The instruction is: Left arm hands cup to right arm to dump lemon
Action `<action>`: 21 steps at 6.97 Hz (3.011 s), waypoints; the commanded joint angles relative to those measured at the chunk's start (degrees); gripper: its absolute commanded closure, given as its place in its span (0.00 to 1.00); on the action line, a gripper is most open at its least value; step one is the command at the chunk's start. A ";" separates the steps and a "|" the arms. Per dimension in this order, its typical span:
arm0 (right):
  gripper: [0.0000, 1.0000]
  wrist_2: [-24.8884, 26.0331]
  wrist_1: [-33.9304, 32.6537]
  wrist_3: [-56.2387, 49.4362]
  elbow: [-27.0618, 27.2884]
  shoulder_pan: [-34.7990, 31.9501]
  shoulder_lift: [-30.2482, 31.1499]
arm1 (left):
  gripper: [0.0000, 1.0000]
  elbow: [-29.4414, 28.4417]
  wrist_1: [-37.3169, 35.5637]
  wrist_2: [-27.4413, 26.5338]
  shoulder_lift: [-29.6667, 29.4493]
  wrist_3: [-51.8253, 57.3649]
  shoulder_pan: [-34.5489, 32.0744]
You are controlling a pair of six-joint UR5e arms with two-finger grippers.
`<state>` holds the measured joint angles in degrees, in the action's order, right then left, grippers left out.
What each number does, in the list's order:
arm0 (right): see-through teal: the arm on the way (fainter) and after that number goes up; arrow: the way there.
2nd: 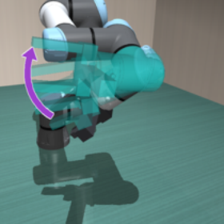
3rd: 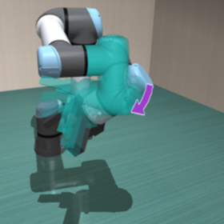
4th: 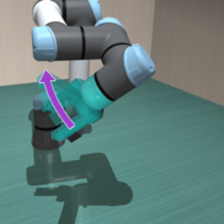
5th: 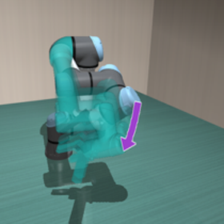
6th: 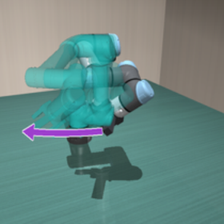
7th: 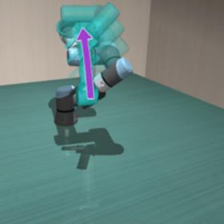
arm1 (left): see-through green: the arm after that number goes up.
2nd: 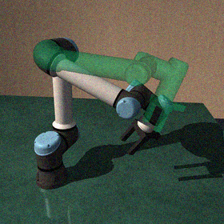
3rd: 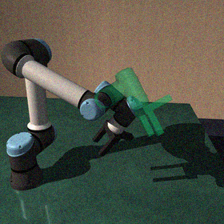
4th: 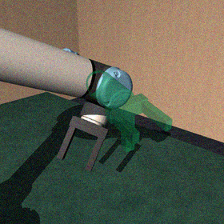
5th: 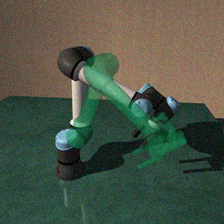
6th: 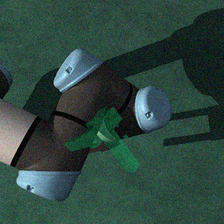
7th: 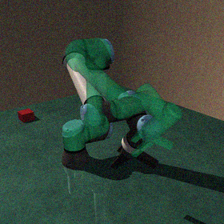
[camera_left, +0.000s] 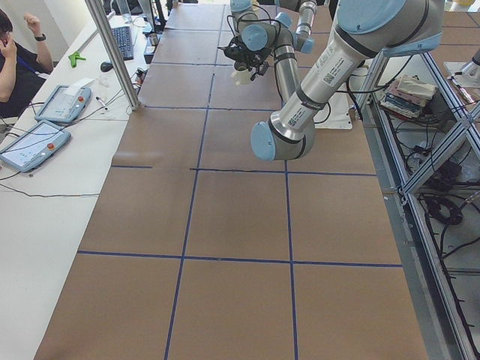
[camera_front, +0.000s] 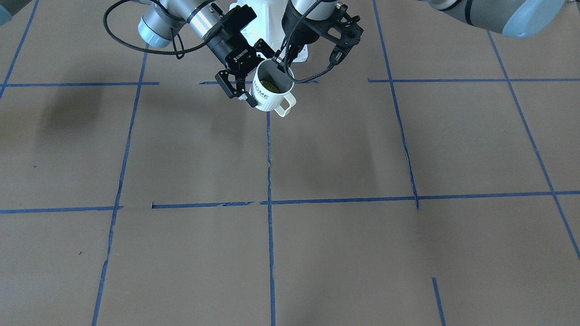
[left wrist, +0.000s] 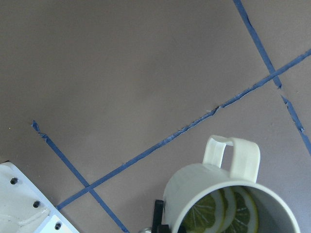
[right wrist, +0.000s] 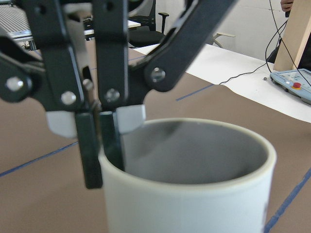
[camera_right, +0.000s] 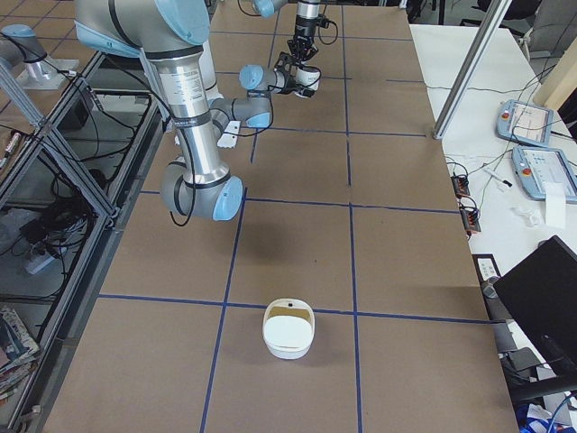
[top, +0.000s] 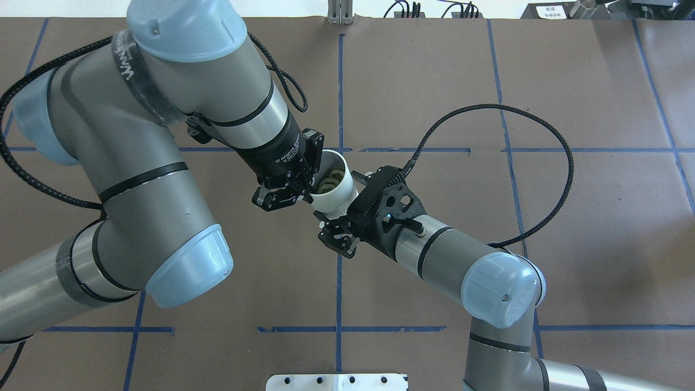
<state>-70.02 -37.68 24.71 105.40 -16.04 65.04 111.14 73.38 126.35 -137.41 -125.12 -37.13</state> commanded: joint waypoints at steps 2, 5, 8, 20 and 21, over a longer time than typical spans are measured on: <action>0.19 -0.47 1.98 0.78 0.33 0.22 -0.70 | 0.94 0.57 0.09 0.03 0.04 -0.04 0.04; 0.67 -0.38 4.37 0.78 -0.10 1.19 -0.27 | 0.00 3.88 0.01 0.12 1.87 5.48 0.04; 0.67 -0.30 4.37 0.69 -0.19 1.19 0.09 | 0.00 10.05 -1.57 0.99 5.82 8.03 -5.30; 0.54 -0.38 24.51 9.66 1.66 -14.62 34.03 | 0.00 14.01 -7.56 -8.72 29.58 72.83 -6.46; 0.55 -0.38 27.55 9.75 1.74 -14.89 38.19 | 0.00 15.15 -5.20 -9.02 28.87 71.26 -6.11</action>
<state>-70.40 -15.97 34.07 107.06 -30.32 96.74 125.10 66.17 118.66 -107.85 -52.61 -43.44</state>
